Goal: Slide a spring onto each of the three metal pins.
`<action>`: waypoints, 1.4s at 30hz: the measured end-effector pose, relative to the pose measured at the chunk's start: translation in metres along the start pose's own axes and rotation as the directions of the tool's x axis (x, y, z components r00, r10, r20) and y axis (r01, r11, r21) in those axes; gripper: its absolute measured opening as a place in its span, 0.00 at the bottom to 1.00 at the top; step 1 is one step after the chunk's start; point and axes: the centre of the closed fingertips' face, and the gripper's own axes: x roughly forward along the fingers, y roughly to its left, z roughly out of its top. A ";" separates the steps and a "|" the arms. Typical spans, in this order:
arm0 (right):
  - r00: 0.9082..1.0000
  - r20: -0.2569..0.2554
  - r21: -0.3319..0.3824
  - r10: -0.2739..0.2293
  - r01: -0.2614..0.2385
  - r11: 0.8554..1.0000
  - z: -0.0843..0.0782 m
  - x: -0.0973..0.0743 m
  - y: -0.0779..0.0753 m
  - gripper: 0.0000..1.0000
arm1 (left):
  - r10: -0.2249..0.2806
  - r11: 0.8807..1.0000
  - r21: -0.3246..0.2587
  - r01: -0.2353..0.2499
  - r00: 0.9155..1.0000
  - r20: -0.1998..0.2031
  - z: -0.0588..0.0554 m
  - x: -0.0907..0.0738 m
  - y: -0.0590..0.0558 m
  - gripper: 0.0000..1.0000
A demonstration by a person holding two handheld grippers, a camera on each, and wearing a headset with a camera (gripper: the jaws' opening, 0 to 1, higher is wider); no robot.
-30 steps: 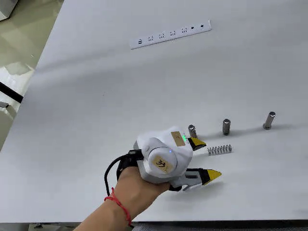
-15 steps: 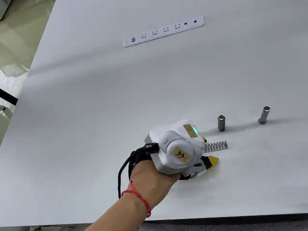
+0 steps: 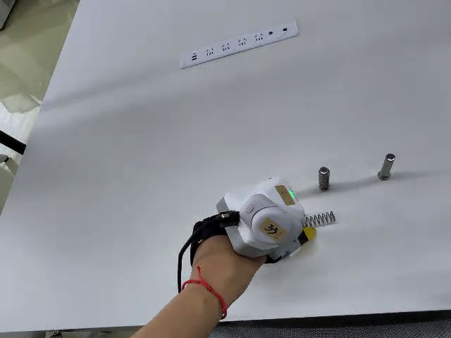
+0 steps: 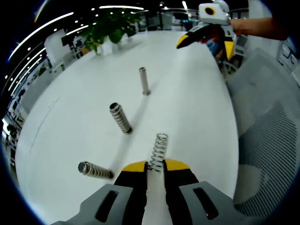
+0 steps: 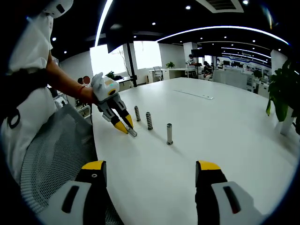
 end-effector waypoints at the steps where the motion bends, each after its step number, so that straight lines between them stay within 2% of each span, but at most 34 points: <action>1: 1.000 0.001 0.001 0.000 0.000 1.000 0.000 0.000 0.000 0.79 | 0.000 1.000 0.001 0.000 1.000 -0.001 0.000 0.000 -0.001 0.14; 11: 1.000 -0.011 -0.002 0.004 -0.004 1.000 -0.003 0.000 0.002 0.79 | -0.007 1.000 0.024 0.007 1.000 -0.021 -0.001 0.000 -0.002 0.11; 18: 1.000 -0.012 -0.006 0.004 -0.004 1.000 0.001 0.002 0.007 0.78 | -0.017 1.000 0.024 0.018 1.000 -0.025 -0.002 -0.001 -0.004 0.11; 23: 1.000 -0.015 -0.010 0.007 -0.008 1.000 0.003 0.004 0.009 0.78 | -0.027 1.000 0.012 0.027 1.000 -0.014 0.000 -0.003 -0.007 0.11; 28: 1.000 -0.015 -0.015 0.020 -0.020 1.000 0.005 0.007 0.013 0.78 | -0.039 0.999 -0.002 0.039 0.999 0.015 0.005 -0.007 -0.012 0.11; 31: 1.000 -0.015 -0.015 0.027 -0.027 1.000 0.009 0.009 0.015 0.76 | -0.044 0.999 -0.010 0.044 0.998 0.049 0.012 -0.012 -0.015 0.11; 35: 0.999 -0.008 -0.021 0.047 -0.047 0.999 0.022 0.012 0.023 0.74 | -0.052 0.998 -0.018 0.054 0.993 0.102 0.024 -0.022 -0.019 0.11; 38: 0.998 0.001 -0.026 0.063 -0.063 0.998 0.032 0.015 0.027 0.72 | -0.053 0.998 -0.028 0.058 0.987 0.150 0.034 -0.030 -0.021 0.11; 39: 0.997 0.011 -0.019 0.073 -0.073 0.997 0.039 0.016 0.029 0.71 | -0.052 0.998 -0.029 0.058 0.983 0.177 0.039 -0.034 -0.021 0.11; 42: 0.995 0.017 -0.003 0.098 -0.098 0.995 0.050 0.020 0.034 0.65 | -0.049 0.997 -0.042 0.060 0.973 0.225 0.050 -0.044 -0.022 0.11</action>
